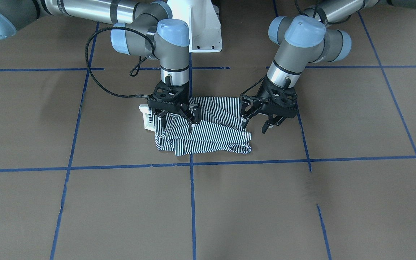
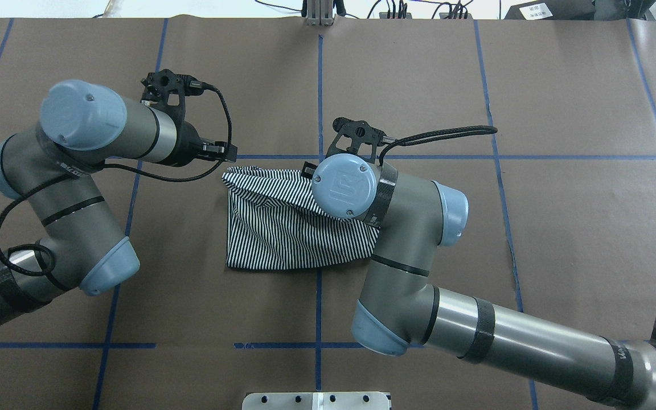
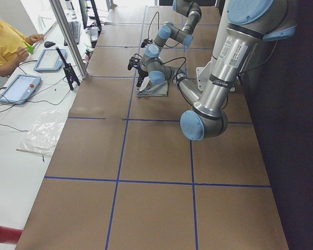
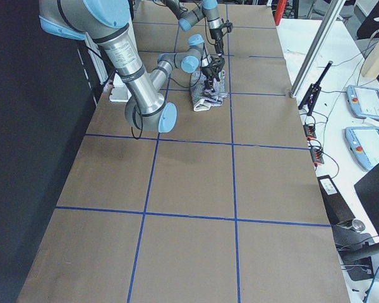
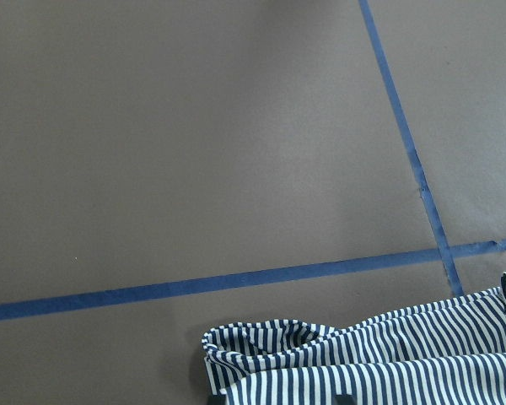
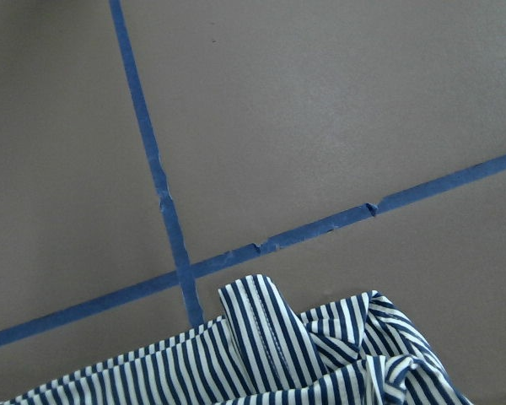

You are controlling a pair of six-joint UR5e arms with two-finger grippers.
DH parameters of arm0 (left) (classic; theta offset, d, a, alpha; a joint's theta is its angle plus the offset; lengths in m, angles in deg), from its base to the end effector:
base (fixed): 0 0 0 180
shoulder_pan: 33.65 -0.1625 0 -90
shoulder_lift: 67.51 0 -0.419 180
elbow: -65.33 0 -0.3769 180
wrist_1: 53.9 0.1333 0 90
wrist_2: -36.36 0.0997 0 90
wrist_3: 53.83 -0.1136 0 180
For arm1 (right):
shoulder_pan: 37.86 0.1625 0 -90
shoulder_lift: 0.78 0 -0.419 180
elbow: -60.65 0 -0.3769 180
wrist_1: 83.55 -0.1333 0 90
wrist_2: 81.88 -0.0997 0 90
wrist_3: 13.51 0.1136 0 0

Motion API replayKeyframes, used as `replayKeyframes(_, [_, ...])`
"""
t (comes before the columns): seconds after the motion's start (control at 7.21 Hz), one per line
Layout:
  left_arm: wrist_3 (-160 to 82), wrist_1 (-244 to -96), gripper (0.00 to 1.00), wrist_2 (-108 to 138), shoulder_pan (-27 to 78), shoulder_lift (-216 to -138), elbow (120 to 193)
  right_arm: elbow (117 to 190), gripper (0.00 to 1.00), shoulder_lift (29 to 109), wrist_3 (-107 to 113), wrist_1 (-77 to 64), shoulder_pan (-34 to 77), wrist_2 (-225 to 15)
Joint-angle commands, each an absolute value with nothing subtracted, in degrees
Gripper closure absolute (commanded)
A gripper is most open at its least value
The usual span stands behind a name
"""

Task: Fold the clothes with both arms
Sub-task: 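Press the folded shirt flat with the right gripper while the left draws back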

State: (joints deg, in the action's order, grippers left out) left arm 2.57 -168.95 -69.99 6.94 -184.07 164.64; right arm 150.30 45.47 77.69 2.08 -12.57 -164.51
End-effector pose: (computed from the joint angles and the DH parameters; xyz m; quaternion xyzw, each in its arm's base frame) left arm 0.4174 -0.4911 0.2823 0.2049 0.4742 0.0199 0.8560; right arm -0.5824 -0.4387 0.2081 0.1418 -0.3829 0.2344 0.8822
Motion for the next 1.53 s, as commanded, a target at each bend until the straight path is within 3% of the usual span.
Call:
replayKeyframes(0.0, [0.8,-169.0,0.0,-71.1,7.8,-183.7,164.6,150.9,0.0,46.1,74.1,2.4,-15.0,-164.3])
replayKeyframes(0.83, [1.3,-169.2,0.0,-71.0,7.7,-183.7,164.6,149.4,0.0,46.2,62.5,7.6,-19.3,-163.0])
replayKeyframes(1.39, [1.3,-169.2,0.0,-71.1,7.7,-183.6,164.6,142.9,0.0,44.2,56.5,6.8,-13.0,-162.6])
